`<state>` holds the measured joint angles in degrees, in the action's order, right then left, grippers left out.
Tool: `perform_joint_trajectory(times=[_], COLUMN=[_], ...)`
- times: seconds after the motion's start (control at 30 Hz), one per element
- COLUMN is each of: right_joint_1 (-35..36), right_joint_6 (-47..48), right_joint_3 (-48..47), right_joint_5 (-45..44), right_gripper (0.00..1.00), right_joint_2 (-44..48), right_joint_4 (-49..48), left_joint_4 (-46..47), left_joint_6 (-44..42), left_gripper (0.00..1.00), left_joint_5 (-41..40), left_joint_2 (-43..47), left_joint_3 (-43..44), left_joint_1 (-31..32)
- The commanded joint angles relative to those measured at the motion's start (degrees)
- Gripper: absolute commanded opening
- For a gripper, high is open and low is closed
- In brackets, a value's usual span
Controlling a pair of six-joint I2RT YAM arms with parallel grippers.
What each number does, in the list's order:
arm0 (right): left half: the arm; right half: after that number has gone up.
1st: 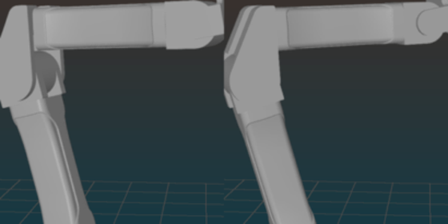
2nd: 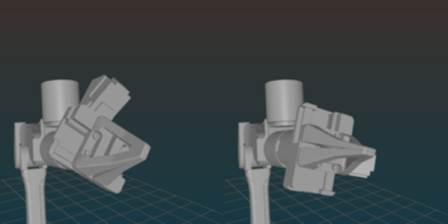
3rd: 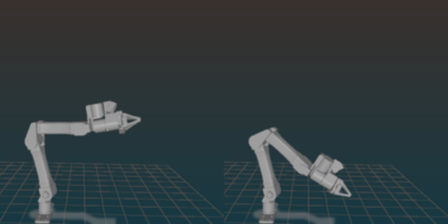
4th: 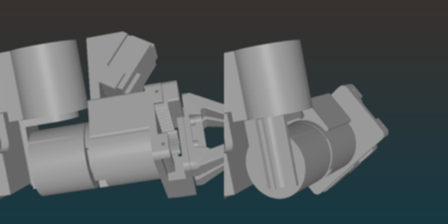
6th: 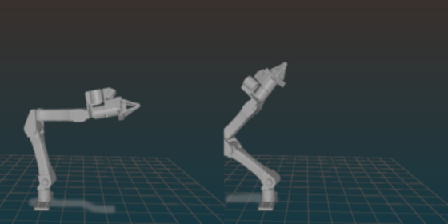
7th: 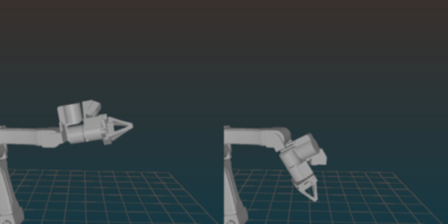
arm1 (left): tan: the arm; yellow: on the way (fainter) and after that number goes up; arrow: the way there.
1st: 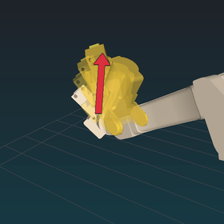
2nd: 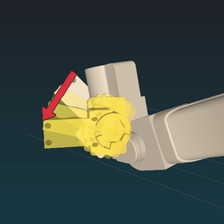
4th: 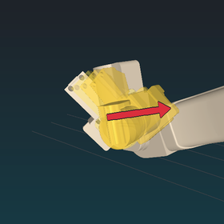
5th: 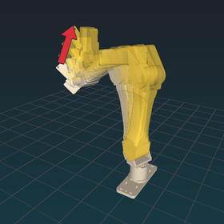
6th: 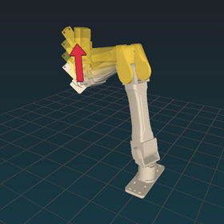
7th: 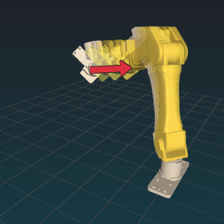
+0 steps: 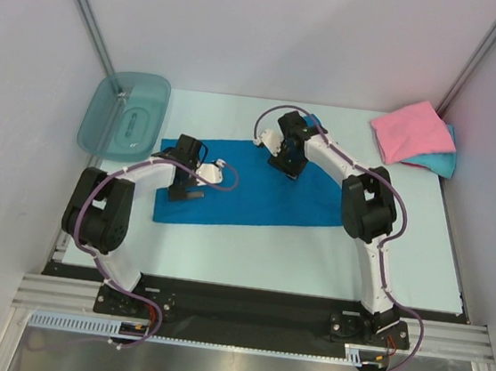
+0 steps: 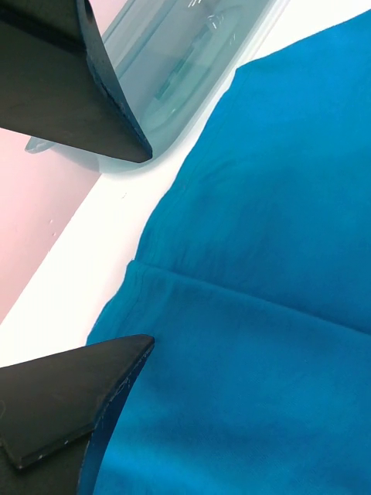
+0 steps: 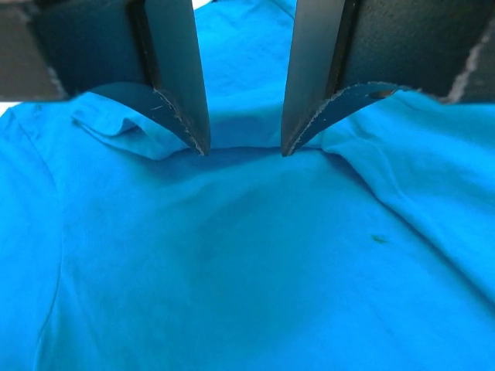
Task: Fold and stack the t-shirts
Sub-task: Fold the tshirt
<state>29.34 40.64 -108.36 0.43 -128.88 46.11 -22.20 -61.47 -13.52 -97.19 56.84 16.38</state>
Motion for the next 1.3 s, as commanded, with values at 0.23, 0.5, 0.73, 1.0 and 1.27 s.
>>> perform_joint_trajectory(times=[0.23,0.5,0.73,1.0,1.27], right_joint_1=[-0.86,-1.75,-1.92,-2.01,-4.73], right_joint_6=[0.31,1.81,2.16,2.6,2.51], right_joint_3=[4.38,6.66,7.11,8.42,15.8], right_joint_5=[-5.61,-7.37,-8.07,-6.14,-5.87], right_gripper=[0.44,0.24,0.0,0.0,0.0], right_joint_2=[2.84,5.74,7.06,10.4,13.66], right_joint_4=[-1.55,-1.63,-1.99,0.12,-0.05], left_joint_4=[2.33,2.51,2.51,2.51,2.77], left_joint_6=[0.65,0.65,0.57,-0.05,-0.75], left_gripper=[1.0,1.0,1.0,1.0,1.0], left_joint_5=[-0.02,0.6,0.77,0.6,0.51], left_joint_2=[2.0,1.3,0.07,-0.81,-1.51], left_joint_3=[0.64,1.26,2.31,2.84,3.28], left_joint_1=[0.14,0.14,0.14,0.14,0.05])
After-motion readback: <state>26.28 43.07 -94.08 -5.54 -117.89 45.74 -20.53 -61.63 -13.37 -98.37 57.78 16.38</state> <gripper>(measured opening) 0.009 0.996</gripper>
